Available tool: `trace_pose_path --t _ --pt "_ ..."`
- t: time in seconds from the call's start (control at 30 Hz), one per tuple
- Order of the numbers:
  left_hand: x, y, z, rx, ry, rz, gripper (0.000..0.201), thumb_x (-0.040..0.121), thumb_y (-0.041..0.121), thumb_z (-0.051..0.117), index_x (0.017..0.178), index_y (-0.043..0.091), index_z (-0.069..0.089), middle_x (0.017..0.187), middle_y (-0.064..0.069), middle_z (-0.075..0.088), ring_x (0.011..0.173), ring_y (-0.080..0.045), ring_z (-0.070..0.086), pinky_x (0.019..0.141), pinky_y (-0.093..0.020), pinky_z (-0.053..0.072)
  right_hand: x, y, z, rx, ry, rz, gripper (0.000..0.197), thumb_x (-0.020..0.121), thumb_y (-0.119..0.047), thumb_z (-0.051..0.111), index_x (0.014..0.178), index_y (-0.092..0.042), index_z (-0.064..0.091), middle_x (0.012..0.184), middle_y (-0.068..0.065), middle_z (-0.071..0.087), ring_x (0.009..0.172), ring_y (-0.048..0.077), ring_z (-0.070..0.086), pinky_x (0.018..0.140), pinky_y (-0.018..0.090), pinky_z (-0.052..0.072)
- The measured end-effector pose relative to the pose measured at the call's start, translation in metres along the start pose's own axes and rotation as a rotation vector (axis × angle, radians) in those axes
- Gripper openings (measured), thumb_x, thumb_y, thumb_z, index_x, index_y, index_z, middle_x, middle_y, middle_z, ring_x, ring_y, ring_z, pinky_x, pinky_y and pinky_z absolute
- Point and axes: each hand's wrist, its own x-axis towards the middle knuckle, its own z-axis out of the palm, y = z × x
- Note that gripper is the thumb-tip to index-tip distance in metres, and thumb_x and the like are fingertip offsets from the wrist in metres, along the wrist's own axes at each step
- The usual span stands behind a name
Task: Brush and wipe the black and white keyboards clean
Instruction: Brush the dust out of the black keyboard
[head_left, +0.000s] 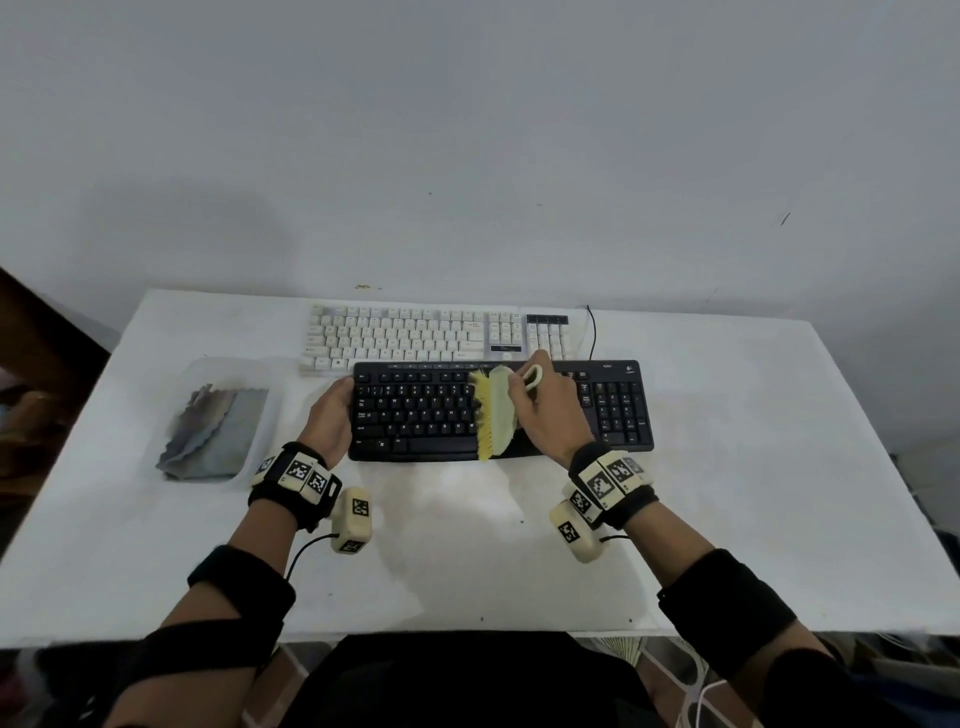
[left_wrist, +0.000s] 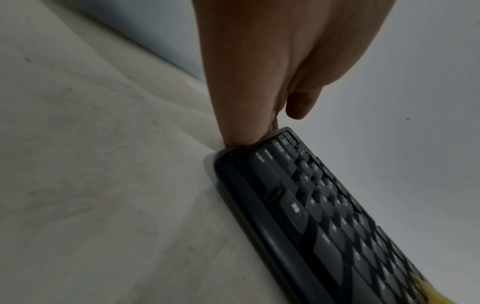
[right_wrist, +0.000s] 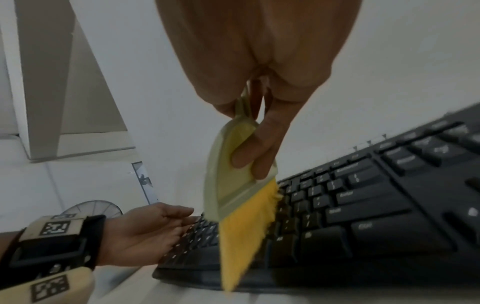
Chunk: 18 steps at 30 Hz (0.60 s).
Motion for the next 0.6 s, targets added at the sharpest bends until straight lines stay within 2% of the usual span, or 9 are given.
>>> trace_pose_path --t 0.1,0.23,0.3,0.37,0.5,0.6 --pt "0.0 0.0 -0.001 0.011 -0.012 0.001 0.039 0.109 0.026 0.042 0.132 0.004 0.063 0.118 -0.011 0.072 0.109 -0.025 0.067 0.093 -0.042 0.055 0.001 0.0 -0.008 -0.012 -0.045 0.012 0.017 0.103 -0.022 0.053 0.091 -0.012 0.045 0.066 0.009 0.06 0.051 0.017 0.048 0.048 0.029 0.04" --pt "0.0 0.0 -0.002 0.006 -0.023 0.003 0.039 0.109 0.026 0.04 0.132 0.005 0.063 0.119 -0.011 0.072 0.108 -0.024 0.068 0.09 -0.04 0.054 0.012 0.0 -0.012 -0.008 0.144 0.06 0.02 0.104 -0.028 0.051 0.092 -0.014 0.044 0.069 0.004 0.061 0.06 0.022 0.059 0.053 0.035 0.047" --pt "-0.002 0.0 0.0 0.004 -0.022 0.008 0.037 0.109 0.026 0.04 0.13 0.006 0.064 0.115 -0.009 0.073 0.106 -0.022 0.068 0.088 -0.039 0.054 0.013 0.0 -0.009 -0.014 0.174 0.063 0.02 0.105 -0.029 0.051 0.094 -0.014 0.044 0.069 0.003 0.062 0.063 0.024 0.062 0.054 0.035 0.049" --pt "-0.002 0.001 0.0 -0.002 -0.014 0.007 0.037 0.109 0.025 0.04 0.13 0.006 0.063 0.113 -0.007 0.073 0.104 -0.021 0.069 0.087 -0.038 0.055 0.01 0.0 -0.004 -0.014 0.14 0.044 0.019 0.105 -0.03 0.051 0.096 -0.014 0.045 0.07 0.004 0.063 0.061 0.022 0.062 0.052 0.035 0.049" --pt "-0.001 0.001 0.0 -0.008 -0.019 0.004 0.038 0.11 0.025 0.039 0.132 0.005 0.063 0.116 -0.008 0.073 0.107 -0.021 0.068 0.088 -0.039 0.054 0.0 -0.001 -0.004 -0.004 0.002 -0.019 0.016 0.105 -0.024 0.053 0.098 -0.01 0.047 0.068 -0.001 0.061 0.052 0.013 0.054 0.046 0.018 0.04" --pt "0.0 0.0 0.001 -0.015 -0.015 -0.004 0.036 0.11 0.025 0.04 0.129 0.007 0.064 0.112 -0.006 0.074 0.105 -0.021 0.069 0.087 -0.039 0.054 -0.004 0.002 -0.01 -0.025 -0.099 -0.034 0.014 0.104 -0.024 0.054 0.096 -0.014 0.048 0.067 0.008 0.063 0.054 0.023 0.056 0.048 0.027 0.042"
